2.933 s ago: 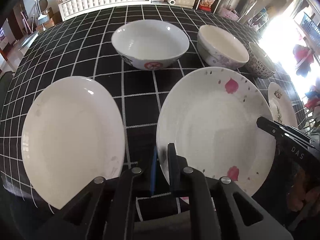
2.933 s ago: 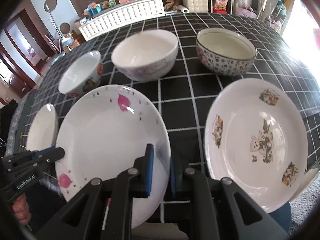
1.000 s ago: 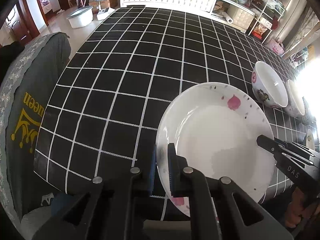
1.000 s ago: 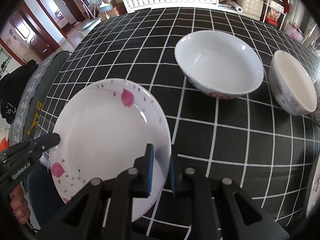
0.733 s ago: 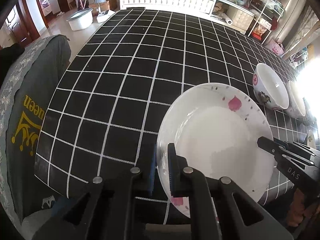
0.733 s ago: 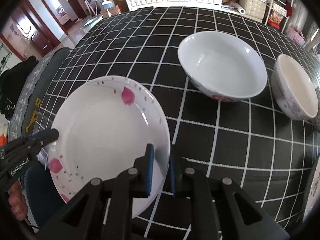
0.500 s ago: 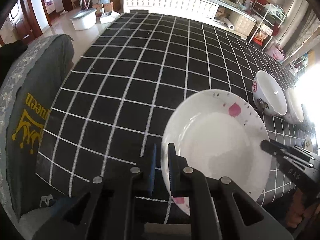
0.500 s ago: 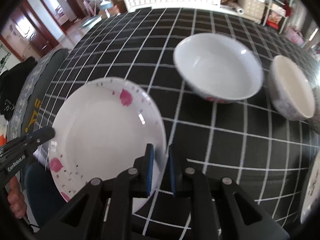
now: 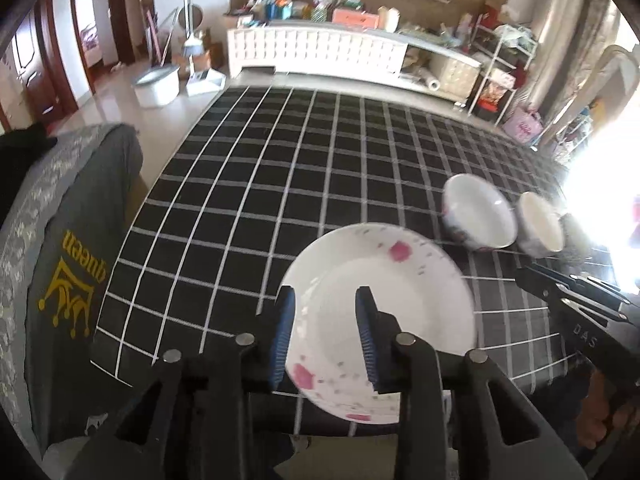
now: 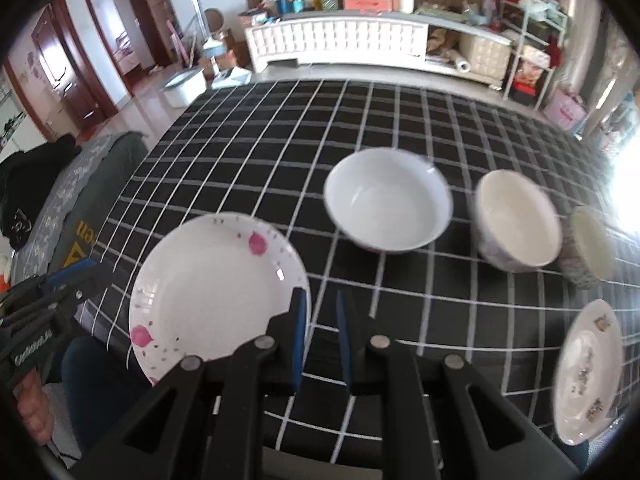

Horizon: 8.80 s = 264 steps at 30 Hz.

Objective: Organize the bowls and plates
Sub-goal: 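Lower the pink-petal plate onto the plain white plate, open left gripper, then grasp the rim of the cartoon bear plate with the left gripper, then lift the bear plate and carry it toward the stacked plates, then lower the bear plate onto the pink-petal plate with the left gripper, then open the left gripper to release the bear plate on the stack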

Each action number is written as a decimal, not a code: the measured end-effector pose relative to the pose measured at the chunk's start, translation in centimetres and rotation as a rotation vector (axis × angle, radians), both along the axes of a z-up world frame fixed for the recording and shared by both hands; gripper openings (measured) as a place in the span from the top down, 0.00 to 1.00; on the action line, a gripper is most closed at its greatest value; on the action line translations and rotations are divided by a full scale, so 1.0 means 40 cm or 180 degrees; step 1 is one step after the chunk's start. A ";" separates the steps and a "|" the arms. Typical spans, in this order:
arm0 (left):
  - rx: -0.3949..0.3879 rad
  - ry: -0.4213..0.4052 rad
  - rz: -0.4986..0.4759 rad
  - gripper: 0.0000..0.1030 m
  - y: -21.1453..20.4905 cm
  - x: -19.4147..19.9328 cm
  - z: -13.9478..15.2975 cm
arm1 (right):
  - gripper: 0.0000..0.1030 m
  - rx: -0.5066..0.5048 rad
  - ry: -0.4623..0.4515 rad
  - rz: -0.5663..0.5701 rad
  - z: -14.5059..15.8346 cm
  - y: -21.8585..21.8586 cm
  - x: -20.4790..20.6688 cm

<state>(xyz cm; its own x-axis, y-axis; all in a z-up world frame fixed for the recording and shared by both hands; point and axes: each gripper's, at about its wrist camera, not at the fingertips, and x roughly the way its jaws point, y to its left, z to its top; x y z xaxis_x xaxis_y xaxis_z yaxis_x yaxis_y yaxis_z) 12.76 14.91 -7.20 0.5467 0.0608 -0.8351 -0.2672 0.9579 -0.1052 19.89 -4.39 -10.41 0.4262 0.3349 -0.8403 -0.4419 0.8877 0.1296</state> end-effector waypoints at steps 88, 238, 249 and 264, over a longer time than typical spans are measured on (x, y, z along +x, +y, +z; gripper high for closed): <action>-0.0073 0.0846 -0.1663 0.68 -0.944 0.331 -0.236 | 0.56 -0.0204 0.0489 -0.0947 -0.201 -0.910 0.131; -0.0263 0.0559 0.0060 0.82 0.071 -0.001 -0.157 | 0.44 -0.0357 0.0421 0.0691 -0.130 0.150 -0.009; -0.0251 0.0458 -0.0043 0.69 0.036 -0.017 -0.135 | 0.09 -0.0469 0.0331 0.0594 -0.137 0.121 -0.025; -0.0178 0.0184 -0.0274 0.62 -0.066 0.011 -0.017 | 0.09 -0.0208 0.0101 0.0394 -0.029 0.024 -0.011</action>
